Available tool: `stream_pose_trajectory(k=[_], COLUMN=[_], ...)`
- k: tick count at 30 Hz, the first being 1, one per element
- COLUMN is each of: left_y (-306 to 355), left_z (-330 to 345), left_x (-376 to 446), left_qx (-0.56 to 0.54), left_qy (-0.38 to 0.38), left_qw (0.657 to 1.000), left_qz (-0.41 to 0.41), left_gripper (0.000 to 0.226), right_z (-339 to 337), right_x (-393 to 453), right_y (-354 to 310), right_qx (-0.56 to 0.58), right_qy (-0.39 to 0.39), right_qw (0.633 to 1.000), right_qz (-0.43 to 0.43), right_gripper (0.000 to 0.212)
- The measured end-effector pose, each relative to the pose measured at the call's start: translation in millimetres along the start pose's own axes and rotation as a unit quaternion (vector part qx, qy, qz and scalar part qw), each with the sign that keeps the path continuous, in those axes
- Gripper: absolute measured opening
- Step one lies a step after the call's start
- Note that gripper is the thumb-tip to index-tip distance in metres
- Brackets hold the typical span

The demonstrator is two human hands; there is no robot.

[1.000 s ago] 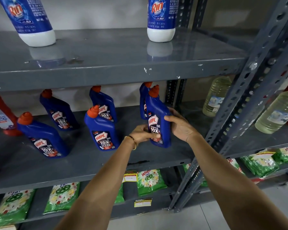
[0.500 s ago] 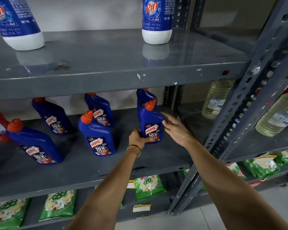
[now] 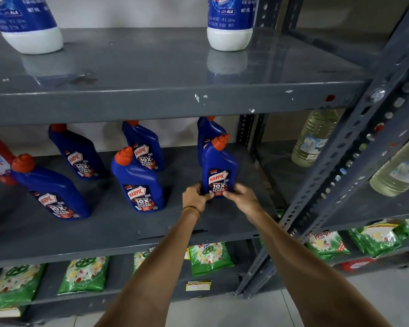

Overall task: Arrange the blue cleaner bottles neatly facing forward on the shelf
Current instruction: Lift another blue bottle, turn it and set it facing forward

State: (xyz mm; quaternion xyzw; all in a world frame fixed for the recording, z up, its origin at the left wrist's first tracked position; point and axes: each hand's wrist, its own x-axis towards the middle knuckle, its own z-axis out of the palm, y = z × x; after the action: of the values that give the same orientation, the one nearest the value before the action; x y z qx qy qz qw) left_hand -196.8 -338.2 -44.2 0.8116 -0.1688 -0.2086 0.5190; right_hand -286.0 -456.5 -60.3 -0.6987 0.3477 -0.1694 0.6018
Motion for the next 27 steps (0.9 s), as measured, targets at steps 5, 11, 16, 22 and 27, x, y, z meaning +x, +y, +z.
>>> stream_pose_trajectory(k=[5, 11, 16, 22, 27], left_y=[5, 3, -1, -8, -13], left_z=[4, 3, 0, -1, -4], left_x=[-2, -9, -24, -51, -72], left_qx=[0.007, 0.033, 0.047, 0.042, 0.044], left_qy=[0.021, 0.022, 0.007, 0.000, -0.011], left_qw=[1.000, 0.999, 0.999, 0.999, 0.999], left_qz=[-0.020, -0.023, -0.024, -0.018, -0.011], left_gripper=[0.032, 0.029, 0.027, 0.031, 0.034], right_z=[2, -5, -11, -15, -19], right_x=[4, -2, -22, -56, -79], right_y=[3, 5, 9, 9, 13], right_qx=[-0.092, -0.098, -0.097, -0.082, -0.104], right_qy=[0.056, 0.042, 0.030, 0.010, 0.021], right_qw=[0.994, 0.994, 0.994, 0.996, 0.994], right_qz=[-0.018, -0.037, -0.049, -0.041, -0.038], right_gripper=[0.022, 0.023, 0.021, 0.024, 0.027])
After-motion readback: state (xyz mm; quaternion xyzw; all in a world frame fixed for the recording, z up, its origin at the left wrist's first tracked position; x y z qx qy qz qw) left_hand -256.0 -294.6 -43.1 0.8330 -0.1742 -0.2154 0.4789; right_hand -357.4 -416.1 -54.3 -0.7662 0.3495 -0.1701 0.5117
